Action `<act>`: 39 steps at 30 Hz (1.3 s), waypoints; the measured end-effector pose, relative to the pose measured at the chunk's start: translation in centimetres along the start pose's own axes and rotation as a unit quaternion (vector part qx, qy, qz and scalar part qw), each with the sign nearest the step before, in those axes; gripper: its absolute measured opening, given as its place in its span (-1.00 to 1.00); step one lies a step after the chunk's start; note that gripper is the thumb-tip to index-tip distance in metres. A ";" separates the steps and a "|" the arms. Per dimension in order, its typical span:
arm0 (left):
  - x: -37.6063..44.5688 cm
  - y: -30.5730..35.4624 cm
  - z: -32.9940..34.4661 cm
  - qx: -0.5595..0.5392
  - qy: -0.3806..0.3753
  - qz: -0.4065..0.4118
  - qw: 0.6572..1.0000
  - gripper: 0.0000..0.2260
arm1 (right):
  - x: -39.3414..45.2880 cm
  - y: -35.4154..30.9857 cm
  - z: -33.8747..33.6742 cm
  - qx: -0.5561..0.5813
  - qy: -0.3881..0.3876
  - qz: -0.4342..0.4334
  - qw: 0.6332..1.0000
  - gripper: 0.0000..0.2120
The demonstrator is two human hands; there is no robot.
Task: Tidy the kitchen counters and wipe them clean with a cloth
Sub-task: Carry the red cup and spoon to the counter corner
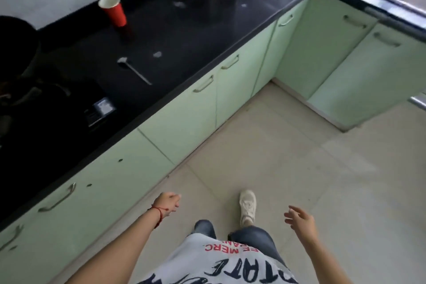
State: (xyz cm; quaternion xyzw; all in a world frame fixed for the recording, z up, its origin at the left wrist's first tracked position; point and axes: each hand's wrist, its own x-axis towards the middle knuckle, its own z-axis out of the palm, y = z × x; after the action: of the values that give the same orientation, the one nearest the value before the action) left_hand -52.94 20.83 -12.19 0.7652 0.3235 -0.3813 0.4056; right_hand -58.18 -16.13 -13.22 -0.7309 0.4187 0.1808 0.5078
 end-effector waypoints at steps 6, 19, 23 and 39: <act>3.6 12.7 3.4 -0.043 -0.006 0.045 0.998 -0.75 | 6.4 -2.8 -4.5 0.043 0.027 0.036 0.998 -0.73; 6.0 19.6 4.8 -0.214 0.076 -0.065 0.972 -0.82 | 20.1 -21.9 -5.6 -0.075 -0.080 -0.061 0.992 -0.77; 7.4 18.6 3.7 -0.250 0.094 -0.110 0.957 -0.73 | 21.9 -26.6 -2.0 -0.124 -0.126 -0.091 0.980 -0.77; 8.2 19.2 -3.8 -0.487 0.173 -0.159 0.842 -0.78 | 13.0 -46.9 18.9 -0.228 -0.403 -0.345 0.817 -0.82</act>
State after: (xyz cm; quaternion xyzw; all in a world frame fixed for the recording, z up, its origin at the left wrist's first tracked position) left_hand -32.21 16.79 -10.55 0.4610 0.6492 -0.0958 0.5973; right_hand -10.22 1.43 -2.37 -0.7841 -0.1558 0.3622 0.4792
